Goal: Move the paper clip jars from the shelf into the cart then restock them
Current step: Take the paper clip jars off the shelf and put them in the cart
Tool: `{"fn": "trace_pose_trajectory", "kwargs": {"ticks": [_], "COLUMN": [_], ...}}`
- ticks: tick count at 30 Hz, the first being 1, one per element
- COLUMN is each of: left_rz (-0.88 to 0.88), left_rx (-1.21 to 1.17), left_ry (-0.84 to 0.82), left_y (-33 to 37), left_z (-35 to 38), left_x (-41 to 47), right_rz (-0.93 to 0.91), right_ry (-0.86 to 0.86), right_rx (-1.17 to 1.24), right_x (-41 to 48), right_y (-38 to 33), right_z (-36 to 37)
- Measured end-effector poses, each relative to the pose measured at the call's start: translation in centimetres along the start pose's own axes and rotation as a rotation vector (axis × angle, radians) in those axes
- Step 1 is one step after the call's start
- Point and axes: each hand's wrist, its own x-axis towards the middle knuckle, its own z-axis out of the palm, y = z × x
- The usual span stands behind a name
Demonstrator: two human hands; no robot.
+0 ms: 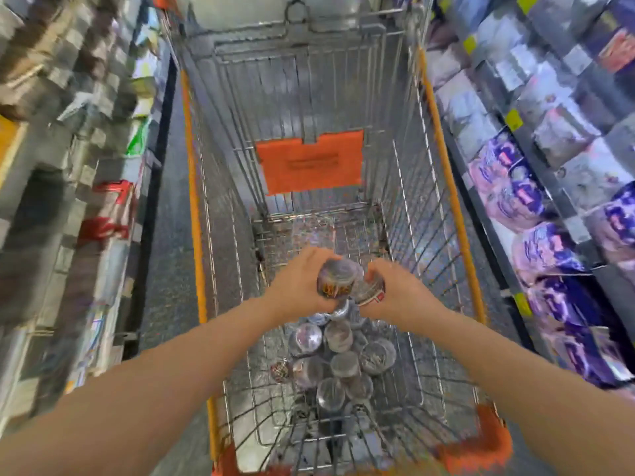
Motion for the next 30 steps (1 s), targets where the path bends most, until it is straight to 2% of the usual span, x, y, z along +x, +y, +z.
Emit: {"fn": "trace_pose_trajectory", "kwargs": {"ticks": [5,9,11,15,18,22,26,30], "left_rz": [-0.226,-0.332,-0.361,-0.532,-0.540,-0.598,-0.537,-0.519], "left_rx": [0.002,0.060,0.069,0.020,-0.015,-0.051,-0.067,-0.067], "left_ry": [-0.087,-0.027,0.023,0.111,0.158,0.162,0.103,0.118], "left_y": [-4.7,-7.6,-8.1,-8.9,-9.3,-9.5,-9.1,-8.9], "left_z": [8.4,14.3,15.8,18.1,18.5,18.5,19.1,19.1], "left_x": [-1.4,-3.6,-4.8,-5.9,-6.0,-5.7,-5.4,-4.8], "right_rz": [0.204,0.385,0.416,0.431,0.382,0.384,0.379,0.375], "right_ry": [-0.067,-0.096,-0.049,0.068,0.152,0.148,0.178,0.173], "right_rx": [0.129,0.038,0.039,0.076,0.051,0.015,0.041,0.064], "right_x": [0.9,1.0,0.7,1.8,2.8,3.9,4.6,5.4], "right_y": [5.4,9.2,10.1,10.5,10.5,11.1,11.0,10.8], "right_z": [6.8,11.2,12.3,14.0,14.5,15.2,16.0,16.5]}}
